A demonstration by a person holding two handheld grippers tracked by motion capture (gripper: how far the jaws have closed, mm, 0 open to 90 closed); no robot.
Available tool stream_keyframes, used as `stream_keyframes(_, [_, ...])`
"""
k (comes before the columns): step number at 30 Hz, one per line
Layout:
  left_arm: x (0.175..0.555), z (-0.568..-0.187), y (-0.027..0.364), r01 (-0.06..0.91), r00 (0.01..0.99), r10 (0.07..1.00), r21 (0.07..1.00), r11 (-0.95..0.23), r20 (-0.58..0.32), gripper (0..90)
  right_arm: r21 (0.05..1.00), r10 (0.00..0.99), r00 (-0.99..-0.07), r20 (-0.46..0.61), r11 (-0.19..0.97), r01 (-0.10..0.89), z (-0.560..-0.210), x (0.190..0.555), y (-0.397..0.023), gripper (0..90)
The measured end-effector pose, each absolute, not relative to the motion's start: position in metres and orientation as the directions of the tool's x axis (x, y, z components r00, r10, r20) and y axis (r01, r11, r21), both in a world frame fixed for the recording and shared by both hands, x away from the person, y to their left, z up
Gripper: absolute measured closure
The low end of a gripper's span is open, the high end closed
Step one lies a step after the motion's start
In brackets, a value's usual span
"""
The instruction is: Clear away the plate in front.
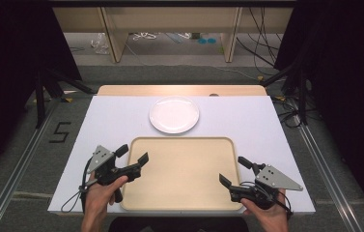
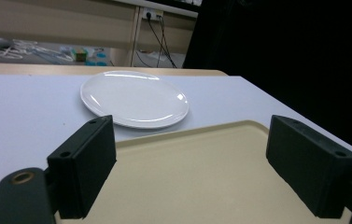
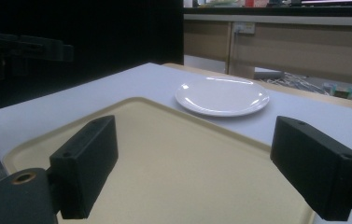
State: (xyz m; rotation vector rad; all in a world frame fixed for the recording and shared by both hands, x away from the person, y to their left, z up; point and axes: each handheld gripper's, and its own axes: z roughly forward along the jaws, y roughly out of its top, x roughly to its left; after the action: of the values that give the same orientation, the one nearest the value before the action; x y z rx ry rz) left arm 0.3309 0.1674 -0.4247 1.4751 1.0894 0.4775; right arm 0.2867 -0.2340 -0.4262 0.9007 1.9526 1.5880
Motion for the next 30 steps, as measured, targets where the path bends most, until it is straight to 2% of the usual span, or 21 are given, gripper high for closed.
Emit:
stream_keyframes(8, [0.368,-0.424,0.153,0.448,0.494,0.778,0.881,0.155,-0.388,16.6,0.976,0.739,-0.672,0.047,0.108,0.188,-0.426,0.287,-0.235,15.9])
stream_keyframes(19, [0.417,-0.433,0.147,0.592,0.393,0.742,0.767,0.248,-0.543,19.0,0.977,0.731,-0.680,0.048,0.109,0.186,-0.426,0.287,-0.234,16.1])
stream_keyframes(25, [0.438,-0.436,0.145,0.639,0.352,0.714,0.713,0.289,-0.605,19.5,0.975,0.728,-0.684,0.050,0.113,0.192,-0.427,0.287,-0.234,16.3])
stream_keyframes(30, [0.452,-0.441,0.144,0.653,0.316,0.740,0.702,0.285,-0.594,19.7,0.975,0.730,-0.682,0.048,0.116,0.192,-0.428,0.288,-0.233,16.3])
